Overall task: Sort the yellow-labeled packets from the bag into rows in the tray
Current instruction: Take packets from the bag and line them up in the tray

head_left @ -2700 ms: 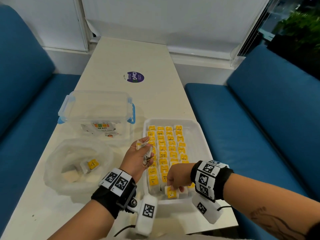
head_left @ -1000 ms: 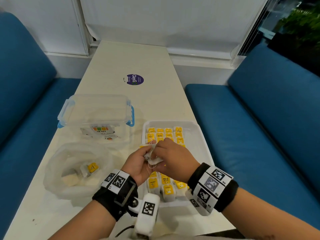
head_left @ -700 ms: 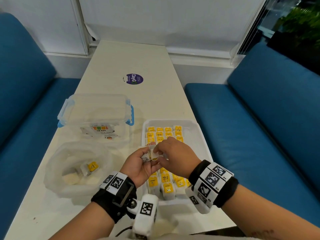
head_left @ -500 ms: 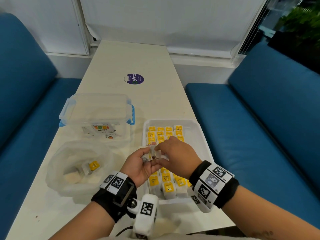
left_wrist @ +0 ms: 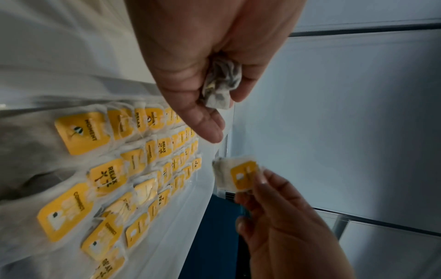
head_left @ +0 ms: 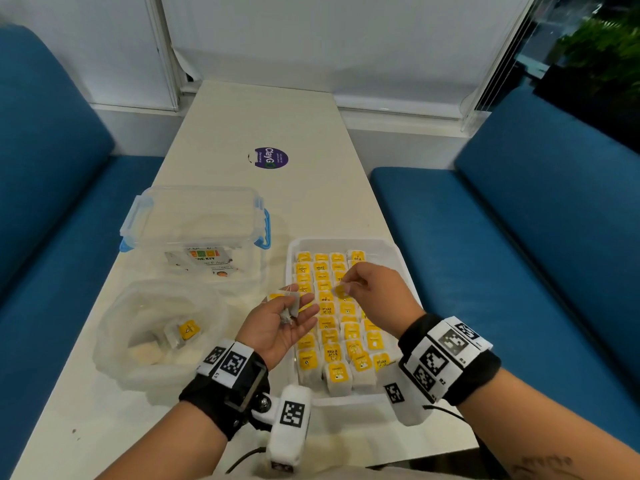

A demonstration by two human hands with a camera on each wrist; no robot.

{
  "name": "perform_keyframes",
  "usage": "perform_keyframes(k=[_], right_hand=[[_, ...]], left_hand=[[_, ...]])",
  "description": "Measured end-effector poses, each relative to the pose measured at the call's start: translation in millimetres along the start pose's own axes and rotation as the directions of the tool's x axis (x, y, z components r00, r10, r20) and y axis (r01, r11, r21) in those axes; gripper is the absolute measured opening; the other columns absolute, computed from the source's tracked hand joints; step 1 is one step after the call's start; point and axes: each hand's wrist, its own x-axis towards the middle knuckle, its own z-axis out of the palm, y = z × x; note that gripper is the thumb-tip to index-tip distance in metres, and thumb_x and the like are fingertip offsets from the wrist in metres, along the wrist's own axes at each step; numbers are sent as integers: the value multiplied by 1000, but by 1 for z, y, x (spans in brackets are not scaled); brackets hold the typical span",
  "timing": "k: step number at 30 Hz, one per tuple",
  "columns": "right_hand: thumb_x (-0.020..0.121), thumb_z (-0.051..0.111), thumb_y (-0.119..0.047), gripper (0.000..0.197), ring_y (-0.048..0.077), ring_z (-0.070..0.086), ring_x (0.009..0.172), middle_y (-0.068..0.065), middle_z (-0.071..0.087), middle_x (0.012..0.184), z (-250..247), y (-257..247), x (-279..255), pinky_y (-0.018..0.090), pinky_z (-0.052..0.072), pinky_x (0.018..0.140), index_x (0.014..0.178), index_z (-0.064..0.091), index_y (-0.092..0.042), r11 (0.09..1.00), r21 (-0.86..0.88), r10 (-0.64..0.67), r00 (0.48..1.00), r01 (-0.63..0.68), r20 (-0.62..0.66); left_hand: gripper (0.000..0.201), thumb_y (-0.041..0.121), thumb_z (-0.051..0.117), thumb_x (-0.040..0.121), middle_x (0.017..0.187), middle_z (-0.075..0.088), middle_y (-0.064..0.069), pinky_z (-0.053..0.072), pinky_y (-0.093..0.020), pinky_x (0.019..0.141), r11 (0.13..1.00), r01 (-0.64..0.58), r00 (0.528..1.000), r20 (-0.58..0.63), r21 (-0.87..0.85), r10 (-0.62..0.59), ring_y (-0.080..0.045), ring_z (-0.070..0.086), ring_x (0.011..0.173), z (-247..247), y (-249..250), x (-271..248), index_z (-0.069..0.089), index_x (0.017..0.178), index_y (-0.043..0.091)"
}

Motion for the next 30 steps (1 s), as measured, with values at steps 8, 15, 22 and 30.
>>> perform_keyframes(k=[8,15,22,30], right_hand=[[93,46,-8,13,3,52,54,-6,55,62,30,-4,-11,17,41,54,87,53,-17,967,-240,220,754,-86,619],[96,42,-8,14,11,49,52,4,55,62,59,-15,-11,21,39,51,106,52,-10,943,-327,302,587,-66,751],[92,50,-6,11,12,49,48,11,61,78,71,-16,-8,21,42,45,88,60,-6,907,-419,315,720,-37,618],[93,51,-10,23,25,55,71,17,65,96,55,-24,7,22,38,53,71,57,-2,822,-565,313,772,71,553]], left_hand=[[18,3,42,93,93,65,-11,57,-25,55,999,-34,999,-15,-12,34,-20,68,66,1,3,2,55,96,14],[18,4,40,95,95,64,-12,57,-26,56,999,-29,999,-23,-39,28,-23,65,75,-3,6,-1,56,95,14],[18,7,41,96,98,65,-13,58,-27,57,999,-16,1000,-11,-37,16,-22,67,73,-7,9,-1,57,96,15],[22,12,39,98,99,70,-11,58,-28,63,1000,2,999,47,28,-3,-19,72,76,-5,8,-1,56,111,10]])
